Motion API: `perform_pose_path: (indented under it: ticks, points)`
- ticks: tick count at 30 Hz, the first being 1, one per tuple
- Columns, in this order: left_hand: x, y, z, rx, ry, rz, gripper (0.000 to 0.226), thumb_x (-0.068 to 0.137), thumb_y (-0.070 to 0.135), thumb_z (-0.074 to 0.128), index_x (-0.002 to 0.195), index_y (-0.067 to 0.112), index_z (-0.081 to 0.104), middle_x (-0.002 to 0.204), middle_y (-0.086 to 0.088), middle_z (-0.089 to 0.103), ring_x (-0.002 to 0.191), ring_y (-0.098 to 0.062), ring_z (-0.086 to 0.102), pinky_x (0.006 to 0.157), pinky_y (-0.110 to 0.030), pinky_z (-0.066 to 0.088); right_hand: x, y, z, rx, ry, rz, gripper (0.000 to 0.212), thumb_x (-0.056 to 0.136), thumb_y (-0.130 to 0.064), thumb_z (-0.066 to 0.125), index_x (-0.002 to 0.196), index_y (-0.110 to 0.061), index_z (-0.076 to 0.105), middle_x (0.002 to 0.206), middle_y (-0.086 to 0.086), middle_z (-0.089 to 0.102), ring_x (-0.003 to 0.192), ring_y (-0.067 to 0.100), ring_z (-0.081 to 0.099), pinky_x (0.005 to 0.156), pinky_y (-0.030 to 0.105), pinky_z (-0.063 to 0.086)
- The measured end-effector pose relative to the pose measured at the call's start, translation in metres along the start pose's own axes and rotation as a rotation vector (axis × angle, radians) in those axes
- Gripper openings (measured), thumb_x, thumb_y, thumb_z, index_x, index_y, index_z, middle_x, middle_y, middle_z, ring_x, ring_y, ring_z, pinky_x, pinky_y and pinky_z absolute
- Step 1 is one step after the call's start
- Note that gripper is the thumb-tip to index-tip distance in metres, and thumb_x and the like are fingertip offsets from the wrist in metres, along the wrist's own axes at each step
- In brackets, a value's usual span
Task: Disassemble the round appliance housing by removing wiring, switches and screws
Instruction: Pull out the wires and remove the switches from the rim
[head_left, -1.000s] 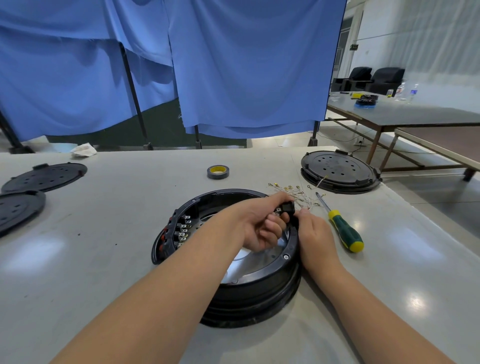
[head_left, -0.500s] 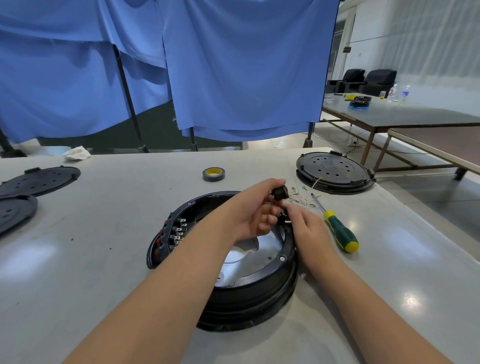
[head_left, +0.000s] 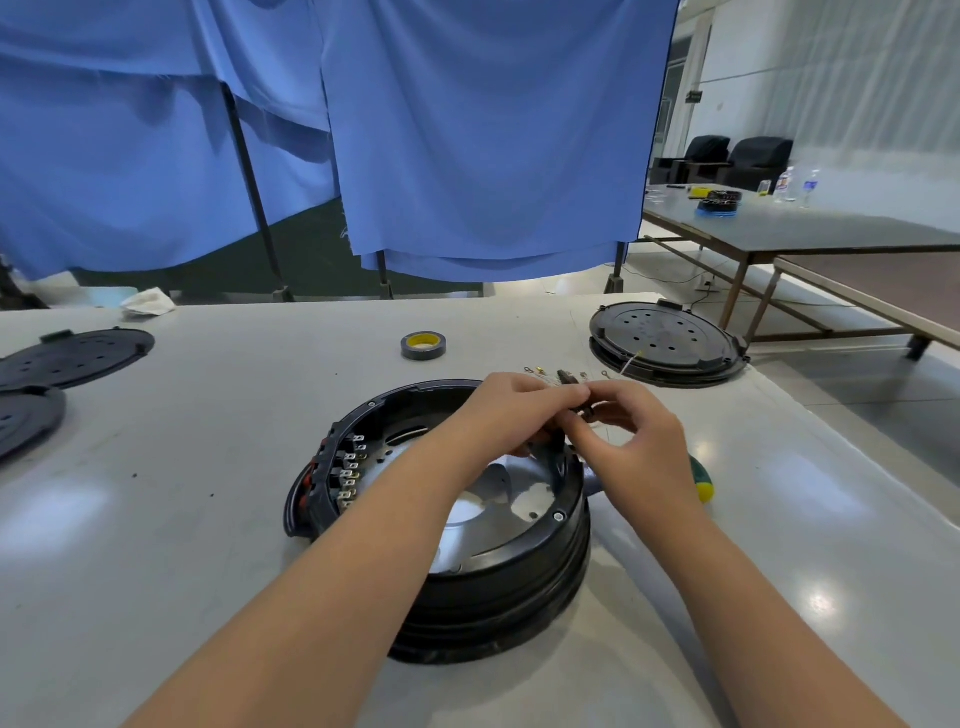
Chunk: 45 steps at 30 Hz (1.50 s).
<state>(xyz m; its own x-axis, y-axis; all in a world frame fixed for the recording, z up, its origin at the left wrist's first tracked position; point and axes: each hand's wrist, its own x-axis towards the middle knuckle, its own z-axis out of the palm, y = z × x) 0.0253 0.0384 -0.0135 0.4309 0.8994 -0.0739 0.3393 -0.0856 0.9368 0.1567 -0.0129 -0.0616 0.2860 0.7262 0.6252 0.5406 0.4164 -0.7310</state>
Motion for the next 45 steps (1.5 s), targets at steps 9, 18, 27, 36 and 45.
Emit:
perform_pose_path:
  ticks: [9,18,27,36,45]
  points:
    - [-0.026,0.006,-0.015,0.484,-0.146,0.169,0.062,0.076,0.051,0.07,0.133,0.036,0.048,0.124,0.015,0.054,0.106,-0.003,0.053,0.078,-0.017,0.046,0.014,0.032,-0.018,-0.129,0.059,0.325,0.02,0.078,-0.017,0.069,0.09,-0.032,0.064,0.086,-0.013,0.067,0.081,0.013,0.065,0.075,0.034,0.053]
    - [-0.045,-0.035,-0.076,0.607,0.435,0.278,0.027,0.085,0.022,0.063,0.112,0.024,0.066,0.111,0.007,0.065,0.104,-0.012,0.058,0.092,-0.027,0.045,0.058,0.03,-0.014,-0.874,-0.259,0.319,0.017,0.087,-0.027,0.055,0.095,-0.022,0.07,0.089,0.003,0.069,0.085,0.027,0.058,0.064,0.028,0.041]
    - [-0.067,-0.076,-0.103,0.179,0.584,0.171,0.033,0.085,0.007,0.062,0.107,0.031,0.066,0.106,0.013,0.064,0.1,-0.006,0.06,0.086,-0.025,0.044,0.057,0.054,-0.013,-0.982,-0.413,0.214,0.028,0.089,-0.028,0.056,0.115,-0.027,0.064,0.112,0.005,0.067,0.105,0.029,0.057,0.083,0.034,0.047]
    - [-0.067,-0.085,-0.101,-0.166,0.618,0.039,0.037,0.083,-0.004,0.049,0.105,0.019,0.069,0.093,0.011,0.07,0.067,0.006,0.063,0.058,-0.014,0.046,0.059,0.054,-0.017,-1.03,-0.481,0.163,0.046,0.09,-0.032,0.055,0.135,-0.023,0.048,0.128,0.003,0.058,0.119,0.028,0.048,0.095,0.039,0.043]
    - [-0.066,-0.085,-0.091,-0.186,0.613,0.088,0.037,0.081,-0.004,0.05,0.097,0.022,0.071,0.086,0.013,0.071,0.064,0.01,0.063,0.049,-0.006,0.044,0.036,-0.031,-0.007,-0.159,-0.231,0.083,0.021,0.088,-0.012,0.058,0.096,-0.028,0.07,0.092,-0.016,0.069,0.085,-0.004,0.061,0.078,0.009,0.043]
